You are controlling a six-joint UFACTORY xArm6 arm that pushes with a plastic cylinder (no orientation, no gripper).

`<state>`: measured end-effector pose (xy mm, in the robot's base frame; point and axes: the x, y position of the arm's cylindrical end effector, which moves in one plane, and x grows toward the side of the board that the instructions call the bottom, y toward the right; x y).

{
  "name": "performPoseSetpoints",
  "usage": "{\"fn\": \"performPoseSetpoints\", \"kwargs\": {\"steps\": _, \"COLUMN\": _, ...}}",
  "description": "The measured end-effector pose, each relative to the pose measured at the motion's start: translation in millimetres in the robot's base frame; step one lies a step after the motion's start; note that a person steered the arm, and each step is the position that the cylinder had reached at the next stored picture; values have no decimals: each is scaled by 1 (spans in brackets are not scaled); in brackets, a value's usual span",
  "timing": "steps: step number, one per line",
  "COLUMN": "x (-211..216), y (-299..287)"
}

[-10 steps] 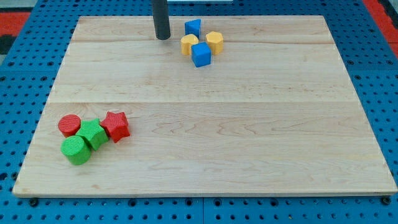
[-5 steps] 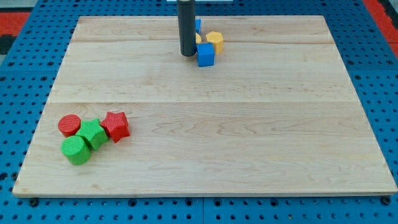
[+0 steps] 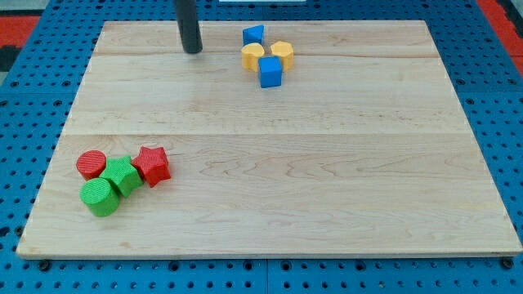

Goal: Move the yellow heart close to the yellow hexagon

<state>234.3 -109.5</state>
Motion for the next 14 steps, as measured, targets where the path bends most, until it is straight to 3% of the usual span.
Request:
{"fn": "performPoseSetpoints", "kwargs": {"steps": 1, "x": -5, "y": 1}}
{"fn": "performPoseSetpoints", "kwargs": {"steps": 2, "x": 33, "y": 5}}
{"fn": "performPoseSetpoints", "kwargs": {"steps": 5, "x": 68, "y": 31}}
{"fn": "performPoseSetpoints", "kwargs": {"steps": 9, "x": 68, "y": 87}}
{"fn": "performPoseSetpoints", "kwargs": {"steps": 12, "x": 68, "y": 35}}
{"fn": "performPoseSetpoints", "kwargs": {"steps": 14, "x": 60, "y": 54}}
